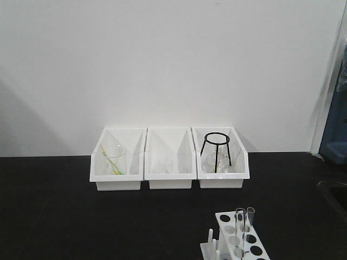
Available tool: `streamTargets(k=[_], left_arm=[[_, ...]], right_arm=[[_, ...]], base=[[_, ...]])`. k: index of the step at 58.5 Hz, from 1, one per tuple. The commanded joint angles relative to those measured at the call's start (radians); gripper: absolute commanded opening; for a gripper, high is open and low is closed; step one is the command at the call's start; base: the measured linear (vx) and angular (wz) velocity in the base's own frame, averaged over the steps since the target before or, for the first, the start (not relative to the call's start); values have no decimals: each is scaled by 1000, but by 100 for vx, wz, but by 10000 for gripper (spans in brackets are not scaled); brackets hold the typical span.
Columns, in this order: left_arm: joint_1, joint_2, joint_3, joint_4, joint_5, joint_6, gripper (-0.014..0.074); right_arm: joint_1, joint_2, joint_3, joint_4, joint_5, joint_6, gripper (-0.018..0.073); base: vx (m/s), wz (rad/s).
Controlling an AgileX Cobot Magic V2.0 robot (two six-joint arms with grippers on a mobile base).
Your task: Flip and reinsert test tube from rack
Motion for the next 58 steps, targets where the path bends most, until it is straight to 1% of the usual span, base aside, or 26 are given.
streamTargets(k=[1,25,31,39,42,45,49,54,58], left_arm=[[-7,-11,0,-4,-87,0,-6],[-7,-11,0,-4,-87,0,-6],[-7,-11,0,-4,-87,0,-6],[-7,-11,0,-4,-87,0,-6],[-7,-11,0,-4,-87,0,-6],[-7,-11,0,-4,-87,0,-6],[-7,-11,0,-4,-87,0,-6],[-7,-11,0,-4,-87,0,-6],[-7,-11,0,-4,-87,0,-6]], right_arm=[[-3,-1,0,-10,-82,0,-12],[-3,-1,0,-12,-96,-7,-12],[-3,-1,0,-12,-169,0,-12],[-3,-1,-1,-9,-351,0,-12],[-3,-1,-12,0,-387,11,-12],[-3,7,-43,27,-367,22,-12],[-3,38,-124,51,-263,25,-12],[-3,116,-271,25,-97,25,-12],[-3,198,-371,0,-2,22,-12]], base=[[4,1],[1,0],[0,0],[0,0],[0,0],[0,0],[0,0],[0,0],[0,0]])
